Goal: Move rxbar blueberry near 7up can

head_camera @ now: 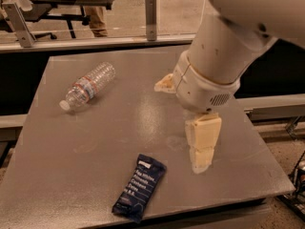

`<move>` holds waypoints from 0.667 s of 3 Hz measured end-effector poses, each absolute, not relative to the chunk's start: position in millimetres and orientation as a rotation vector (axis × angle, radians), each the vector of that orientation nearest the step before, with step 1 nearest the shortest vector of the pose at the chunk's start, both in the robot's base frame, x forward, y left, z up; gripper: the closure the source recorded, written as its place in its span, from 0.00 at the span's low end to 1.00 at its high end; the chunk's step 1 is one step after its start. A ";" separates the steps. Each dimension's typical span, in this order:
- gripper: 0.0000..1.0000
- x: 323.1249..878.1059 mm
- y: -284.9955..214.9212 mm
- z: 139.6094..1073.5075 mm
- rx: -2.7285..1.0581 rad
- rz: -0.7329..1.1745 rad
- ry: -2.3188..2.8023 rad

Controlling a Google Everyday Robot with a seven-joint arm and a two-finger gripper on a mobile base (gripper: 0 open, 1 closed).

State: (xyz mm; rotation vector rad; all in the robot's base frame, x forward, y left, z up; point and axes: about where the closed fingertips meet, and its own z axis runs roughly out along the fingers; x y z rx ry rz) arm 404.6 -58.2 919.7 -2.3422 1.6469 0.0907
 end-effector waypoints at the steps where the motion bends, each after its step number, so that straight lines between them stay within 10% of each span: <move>1: 0.00 379.8 -33.2 897.5 -2.491 0.121 1.458; 2: 0.00 355.2 -7.5 875.0 -2.637 0.106 1.262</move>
Offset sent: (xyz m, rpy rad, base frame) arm -0.0689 0.0684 -0.0749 -0.0972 0.0118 0.4784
